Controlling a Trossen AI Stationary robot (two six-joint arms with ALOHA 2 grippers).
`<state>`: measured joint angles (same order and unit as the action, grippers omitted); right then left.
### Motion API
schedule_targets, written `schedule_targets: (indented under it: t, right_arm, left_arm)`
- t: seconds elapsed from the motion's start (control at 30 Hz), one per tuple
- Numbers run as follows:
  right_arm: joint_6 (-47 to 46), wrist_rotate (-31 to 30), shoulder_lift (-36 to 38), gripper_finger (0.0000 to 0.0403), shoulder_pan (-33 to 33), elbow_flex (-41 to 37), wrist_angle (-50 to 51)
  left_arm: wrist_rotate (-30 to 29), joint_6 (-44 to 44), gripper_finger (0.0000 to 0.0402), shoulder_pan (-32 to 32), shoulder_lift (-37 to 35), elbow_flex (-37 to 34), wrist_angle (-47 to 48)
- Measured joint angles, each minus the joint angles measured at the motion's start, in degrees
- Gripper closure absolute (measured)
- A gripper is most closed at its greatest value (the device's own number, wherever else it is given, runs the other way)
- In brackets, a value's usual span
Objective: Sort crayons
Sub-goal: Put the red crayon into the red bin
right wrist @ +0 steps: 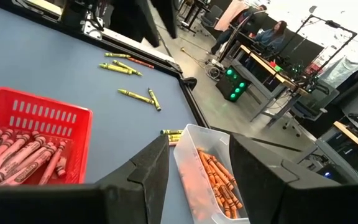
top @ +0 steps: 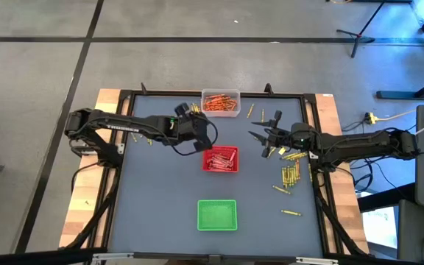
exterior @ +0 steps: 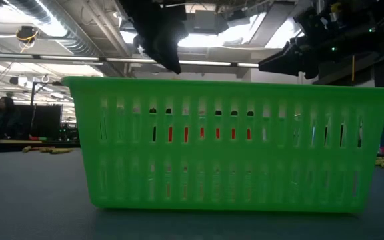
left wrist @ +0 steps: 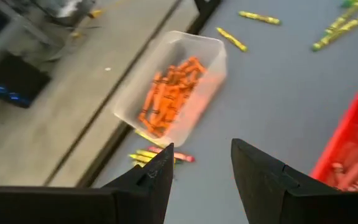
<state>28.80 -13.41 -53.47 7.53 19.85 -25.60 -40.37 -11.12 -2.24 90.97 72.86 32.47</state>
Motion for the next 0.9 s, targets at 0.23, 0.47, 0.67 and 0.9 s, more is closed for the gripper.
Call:
schedule_targets:
  t: [0.23, 0.47, 0.67, 0.9]
  right_arm:
    - [0.0, 0.0, 0.0, 0.0237, 0.0, 0.0, 0.0]
    - [0.0, 0.0, 0.0, 0.0237, 0.0, 0.0, -0.1]
    - [-0.4, 0.0, 0.0, 0.0237, 0.0, 0.0, 0.1]
    - [-1.4, 0.8, 0.0, 0.0237, 0.0, 0.0, 0.1]
  left_arm:
    - [1.7, -0.1, 0.0256, -4.9, 0.2, 0.0, 0.0]
    - [15.7, -3.8, 0.0256, -15.7, 3.0, -1.2, -0.3]
    - [24.9, -1.1, 0.0256, -21.5, 7.1, -6.5, -7.5]
    - [29.5, -1.9, 0.0256, -24.4, 12.3, -10.6, -16.0]
